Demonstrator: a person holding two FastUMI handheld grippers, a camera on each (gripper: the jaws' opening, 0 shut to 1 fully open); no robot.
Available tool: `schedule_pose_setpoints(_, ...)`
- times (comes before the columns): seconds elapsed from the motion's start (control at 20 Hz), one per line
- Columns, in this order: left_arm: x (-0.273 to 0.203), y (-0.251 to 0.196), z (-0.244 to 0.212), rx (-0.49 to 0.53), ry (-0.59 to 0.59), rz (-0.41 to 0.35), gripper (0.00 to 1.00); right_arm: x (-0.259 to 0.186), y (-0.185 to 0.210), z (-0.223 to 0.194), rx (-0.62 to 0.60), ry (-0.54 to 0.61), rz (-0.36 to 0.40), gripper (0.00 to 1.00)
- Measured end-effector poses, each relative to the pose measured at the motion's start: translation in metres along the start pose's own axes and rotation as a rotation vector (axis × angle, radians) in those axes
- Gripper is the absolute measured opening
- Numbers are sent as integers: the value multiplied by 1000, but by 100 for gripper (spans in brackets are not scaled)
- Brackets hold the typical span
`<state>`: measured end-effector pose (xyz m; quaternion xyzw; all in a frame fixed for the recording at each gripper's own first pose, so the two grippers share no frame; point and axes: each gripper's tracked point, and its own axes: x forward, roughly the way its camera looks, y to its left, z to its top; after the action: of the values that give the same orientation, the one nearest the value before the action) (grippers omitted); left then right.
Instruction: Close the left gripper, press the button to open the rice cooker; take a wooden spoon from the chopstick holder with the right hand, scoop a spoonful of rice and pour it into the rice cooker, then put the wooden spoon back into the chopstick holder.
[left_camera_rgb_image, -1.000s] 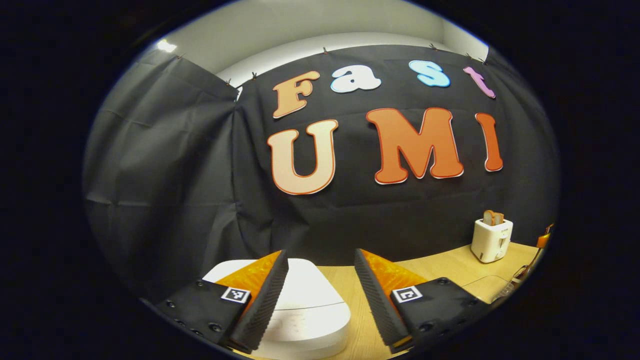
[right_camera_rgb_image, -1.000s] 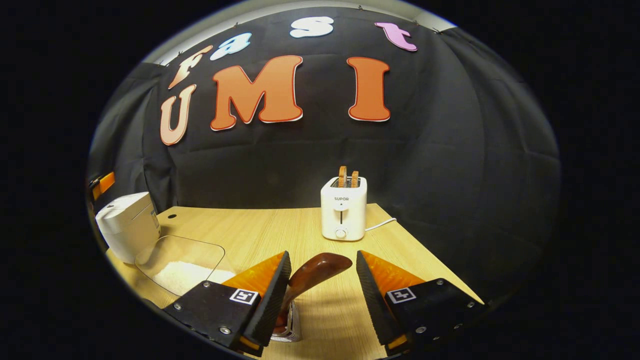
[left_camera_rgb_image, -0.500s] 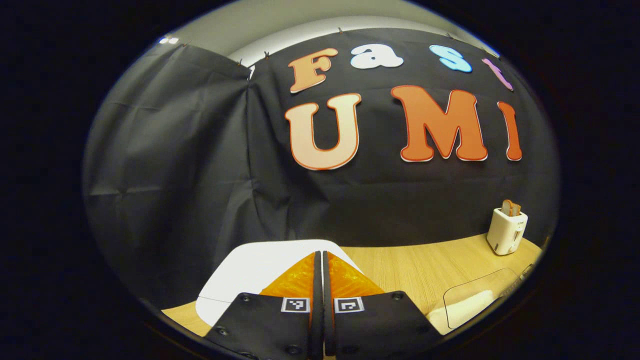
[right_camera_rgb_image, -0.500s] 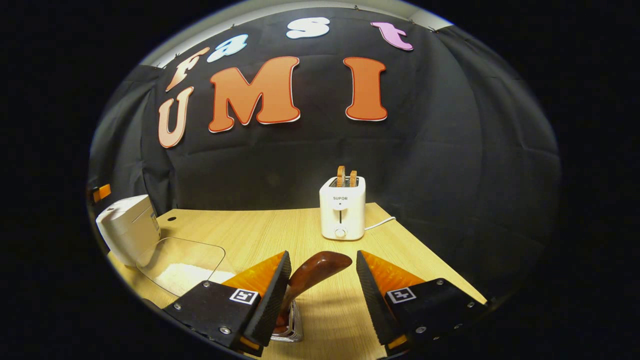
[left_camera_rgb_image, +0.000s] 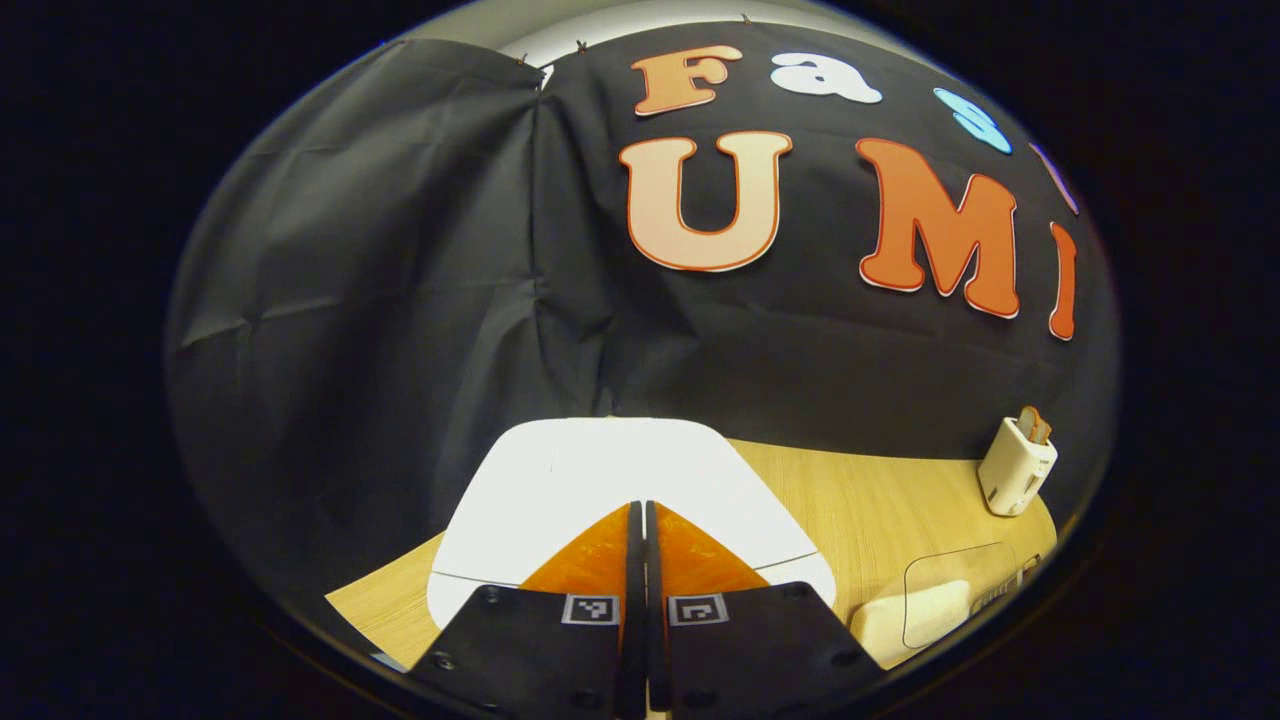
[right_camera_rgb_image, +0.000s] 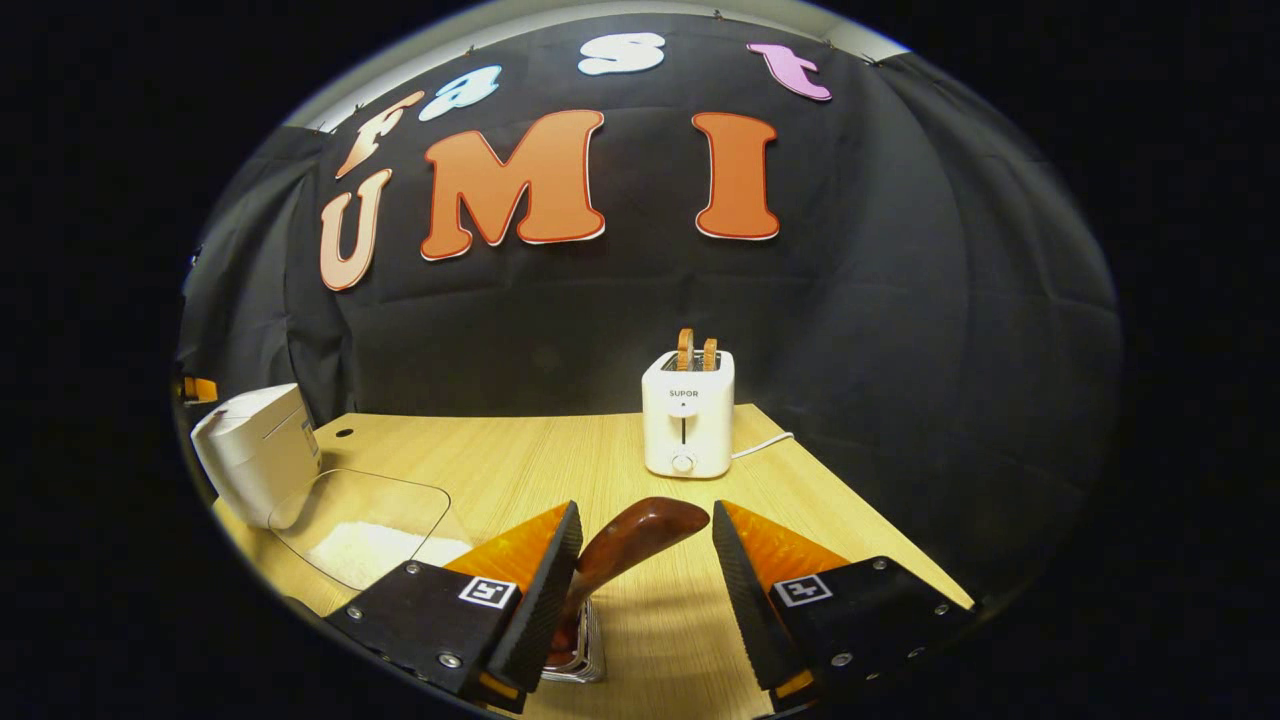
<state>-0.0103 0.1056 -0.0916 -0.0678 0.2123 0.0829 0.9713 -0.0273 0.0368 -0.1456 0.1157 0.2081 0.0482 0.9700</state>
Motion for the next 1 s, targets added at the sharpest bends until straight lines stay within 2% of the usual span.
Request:
schedule_pose_setpoints(0.15,10,-2,-27,-2,118,-11,1,0,0,-3,15,4,10,78)
schedule_pose_setpoints(0.2,8,-2,-26,-2,115,-16,5,1,1,-4,22,4,14,78)
schedule_pose_setpoints(0.5,5,0,-17,-27,89,-21,5,1,2,-6,22,5,23,78)
schedule_pose_setpoints(0.6,-3,1,4,-34,-1,-9,5,1,3,-7,22,6,24,78)
schedule_pose_setpoints(0.75,-18,7,46,-9,-170,50,7,0,3,-8,25,7,25,78)
schedule_pose_setpoints(0.85,-28,16,68,8,-262,107,2,1,4,-9,25,9,24,78)
schedule_pose_setpoints(0.9,-31,16,77,8,-289,111,5,1,4,-10,23,12,24,78)
schedule_pose_setpoints(1.0,-35,12,83,-3,-305,100,4,0,5,-13,24,16,24,78)
